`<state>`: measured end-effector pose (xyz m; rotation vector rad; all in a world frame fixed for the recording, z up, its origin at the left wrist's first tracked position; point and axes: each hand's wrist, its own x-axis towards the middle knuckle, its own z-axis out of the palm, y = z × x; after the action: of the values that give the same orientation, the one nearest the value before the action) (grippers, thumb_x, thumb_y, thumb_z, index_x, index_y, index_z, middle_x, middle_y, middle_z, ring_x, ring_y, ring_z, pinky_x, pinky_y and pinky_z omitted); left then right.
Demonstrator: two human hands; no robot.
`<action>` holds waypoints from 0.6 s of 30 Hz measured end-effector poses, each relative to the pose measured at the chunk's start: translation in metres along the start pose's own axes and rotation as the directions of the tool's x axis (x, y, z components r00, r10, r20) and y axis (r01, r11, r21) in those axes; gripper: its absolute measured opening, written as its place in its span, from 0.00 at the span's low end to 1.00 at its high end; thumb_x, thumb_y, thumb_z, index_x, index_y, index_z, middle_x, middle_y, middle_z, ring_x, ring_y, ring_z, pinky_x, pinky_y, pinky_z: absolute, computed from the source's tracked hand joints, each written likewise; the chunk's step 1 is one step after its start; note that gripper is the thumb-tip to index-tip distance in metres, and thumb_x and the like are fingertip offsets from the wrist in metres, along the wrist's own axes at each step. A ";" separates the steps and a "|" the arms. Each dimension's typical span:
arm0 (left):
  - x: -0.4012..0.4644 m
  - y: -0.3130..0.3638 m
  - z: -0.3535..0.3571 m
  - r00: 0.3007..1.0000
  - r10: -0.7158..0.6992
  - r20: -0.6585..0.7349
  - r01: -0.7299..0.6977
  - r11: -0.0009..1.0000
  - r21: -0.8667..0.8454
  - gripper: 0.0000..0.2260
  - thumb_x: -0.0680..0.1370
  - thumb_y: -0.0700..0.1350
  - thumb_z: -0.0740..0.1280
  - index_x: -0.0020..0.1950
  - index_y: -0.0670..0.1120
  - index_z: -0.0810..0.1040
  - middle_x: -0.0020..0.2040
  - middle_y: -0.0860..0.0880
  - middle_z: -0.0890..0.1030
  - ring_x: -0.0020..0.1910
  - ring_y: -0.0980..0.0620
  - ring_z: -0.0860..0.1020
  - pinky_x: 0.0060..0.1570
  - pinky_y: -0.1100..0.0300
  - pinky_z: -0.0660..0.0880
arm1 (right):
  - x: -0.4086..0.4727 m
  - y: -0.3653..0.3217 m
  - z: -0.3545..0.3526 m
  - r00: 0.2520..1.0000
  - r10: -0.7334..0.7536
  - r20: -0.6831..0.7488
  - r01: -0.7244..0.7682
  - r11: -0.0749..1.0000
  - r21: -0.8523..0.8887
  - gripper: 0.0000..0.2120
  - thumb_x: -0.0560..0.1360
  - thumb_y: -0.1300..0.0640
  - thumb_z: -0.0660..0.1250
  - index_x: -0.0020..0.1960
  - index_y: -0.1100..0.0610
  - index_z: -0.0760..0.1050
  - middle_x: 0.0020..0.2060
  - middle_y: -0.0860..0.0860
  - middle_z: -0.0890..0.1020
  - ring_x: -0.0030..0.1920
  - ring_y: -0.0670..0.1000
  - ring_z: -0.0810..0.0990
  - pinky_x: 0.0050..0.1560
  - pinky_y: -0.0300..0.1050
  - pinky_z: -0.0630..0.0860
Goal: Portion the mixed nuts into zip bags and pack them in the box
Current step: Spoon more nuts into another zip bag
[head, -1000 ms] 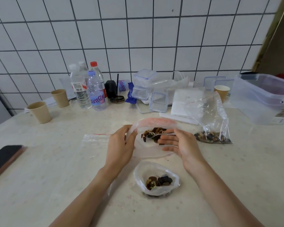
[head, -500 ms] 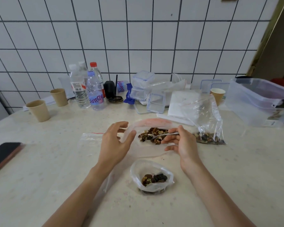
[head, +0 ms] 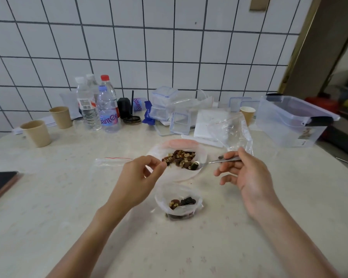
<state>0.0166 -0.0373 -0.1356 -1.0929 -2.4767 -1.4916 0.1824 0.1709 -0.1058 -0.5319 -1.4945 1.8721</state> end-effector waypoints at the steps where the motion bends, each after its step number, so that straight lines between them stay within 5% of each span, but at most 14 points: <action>1: -0.008 0.000 -0.002 0.999 -0.013 0.029 0.012 1.000 0.023 0.10 0.80 0.60 0.67 0.46 0.57 0.82 0.45 0.64 0.83 0.35 0.55 0.82 0.38 0.59 0.79 | -0.007 -0.001 -0.002 1.000 -0.001 0.004 0.002 1.000 -0.008 0.20 0.87 0.52 0.56 0.47 0.63 0.79 0.31 0.59 0.80 0.34 0.61 0.84 0.27 0.48 0.76; 5: -0.032 0.000 -0.003 0.989 -0.122 0.086 0.121 0.992 0.018 0.12 0.79 0.62 0.67 0.46 0.55 0.82 0.46 0.58 0.83 0.31 0.55 0.84 0.38 0.58 0.79 | -0.029 0.004 -0.003 0.999 0.015 0.048 -0.012 0.999 -0.051 0.20 0.86 0.51 0.57 0.47 0.64 0.78 0.31 0.61 0.80 0.34 0.62 0.84 0.28 0.49 0.76; 11: -0.041 0.006 -0.001 0.964 -0.225 0.140 0.239 0.966 -0.096 0.05 0.79 0.48 0.73 0.45 0.48 0.85 0.40 0.52 0.84 0.33 0.53 0.85 0.33 0.62 0.79 | -0.047 0.014 0.007 0.970 -0.067 0.233 0.123 0.964 -0.235 0.19 0.87 0.53 0.57 0.47 0.62 0.81 0.33 0.61 0.83 0.36 0.58 0.83 0.31 0.48 0.77; 15: -0.039 0.012 -0.004 0.969 -0.210 0.127 0.223 0.970 -0.098 0.04 0.79 0.44 0.74 0.44 0.47 0.86 0.36 0.52 0.84 0.34 0.52 0.84 0.32 0.61 0.79 | -0.053 0.017 0.008 0.876 -0.157 0.456 0.368 0.828 -0.423 0.17 0.86 0.47 0.58 0.49 0.53 0.82 0.40 0.53 0.84 0.42 0.56 0.83 0.41 0.50 0.79; 18: -0.037 0.015 -0.005 0.974 -0.185 0.131 0.195 0.978 -0.073 0.04 0.79 0.43 0.73 0.44 0.47 0.85 0.37 0.50 0.84 0.34 0.53 0.83 0.31 0.63 0.78 | -0.055 0.017 0.004 0.750 -0.181 0.636 0.586 0.628 -0.513 0.17 0.85 0.44 0.55 0.53 0.48 0.81 0.44 0.43 0.83 0.46 0.47 0.82 0.46 0.37 0.74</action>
<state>0.0523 -0.0567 -0.1358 -1.0153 -2.6931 -1.6418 0.2138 0.1268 -0.1262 0.0688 -2.4817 1.0697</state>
